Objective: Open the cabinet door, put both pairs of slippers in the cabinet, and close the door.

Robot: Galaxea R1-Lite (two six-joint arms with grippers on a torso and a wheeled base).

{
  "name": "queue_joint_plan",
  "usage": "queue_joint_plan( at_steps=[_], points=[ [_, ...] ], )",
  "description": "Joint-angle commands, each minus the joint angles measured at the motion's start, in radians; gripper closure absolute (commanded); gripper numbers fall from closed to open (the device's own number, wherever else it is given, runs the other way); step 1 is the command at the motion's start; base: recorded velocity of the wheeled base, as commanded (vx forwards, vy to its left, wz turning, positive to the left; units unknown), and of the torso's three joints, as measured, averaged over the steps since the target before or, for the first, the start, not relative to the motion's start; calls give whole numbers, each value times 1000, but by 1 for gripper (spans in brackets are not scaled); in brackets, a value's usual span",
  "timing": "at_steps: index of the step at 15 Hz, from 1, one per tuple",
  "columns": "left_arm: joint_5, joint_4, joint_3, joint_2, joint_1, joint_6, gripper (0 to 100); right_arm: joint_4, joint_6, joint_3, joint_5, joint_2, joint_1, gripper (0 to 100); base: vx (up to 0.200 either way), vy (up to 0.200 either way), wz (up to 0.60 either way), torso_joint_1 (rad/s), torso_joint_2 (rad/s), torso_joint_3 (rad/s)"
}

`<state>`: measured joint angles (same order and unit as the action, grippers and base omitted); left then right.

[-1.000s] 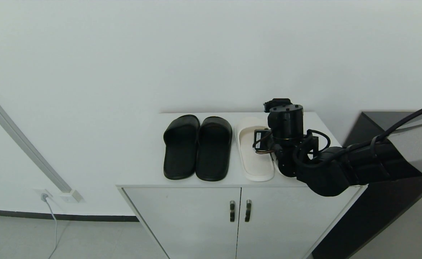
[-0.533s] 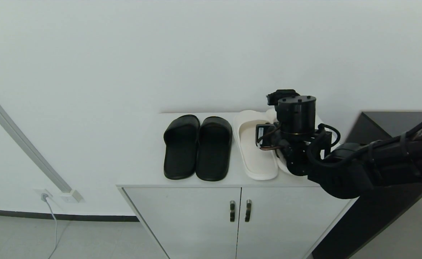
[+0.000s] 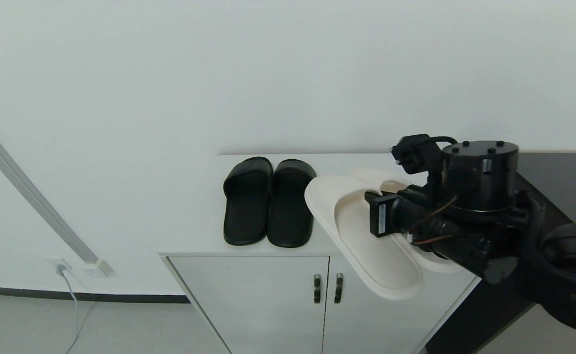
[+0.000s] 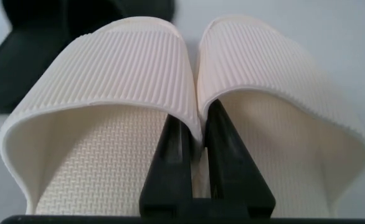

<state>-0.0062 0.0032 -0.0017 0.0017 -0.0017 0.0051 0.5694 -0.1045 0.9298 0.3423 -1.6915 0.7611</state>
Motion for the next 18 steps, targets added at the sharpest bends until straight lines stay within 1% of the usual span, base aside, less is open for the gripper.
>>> queue_joint_plan(
  at_steps=[1, 3, 6, 9, 14, 18],
  points=[
    [0, 0, 0, 1, 0, -2, 100, -2, 8, -77, -63, 115, 3, 100, 0, 0, 0, 0, 0, 0],
    [0, 0, 0, 1, 0, -2, 100, -6, 9, -132, -129, 168, 21, 100, 0, 0, 0, 0, 0, 0],
    [0, 0, 0, 0, 0, -2, 100, -5, 9, -189, -181, 200, 57, 100, 0, 0, 0, 0, 0, 0],
    [0, 0, 0, 1, 0, -2, 100, -3, 29, -221, -198, 211, 75, 100, 0, 0, 0, 0, 0, 0],
    [0, 0, 0, 1, 0, -4, 100, -5, 42, -224, -198, 208, 84, 100, 0, 0, 0, 0, 0, 0],
    [0, 0, 0, 0, 0, -4, 100, -2, 42, -232, -198, 211, 86, 100, -200, 0, 0, 6, 2, 1]
  ],
)
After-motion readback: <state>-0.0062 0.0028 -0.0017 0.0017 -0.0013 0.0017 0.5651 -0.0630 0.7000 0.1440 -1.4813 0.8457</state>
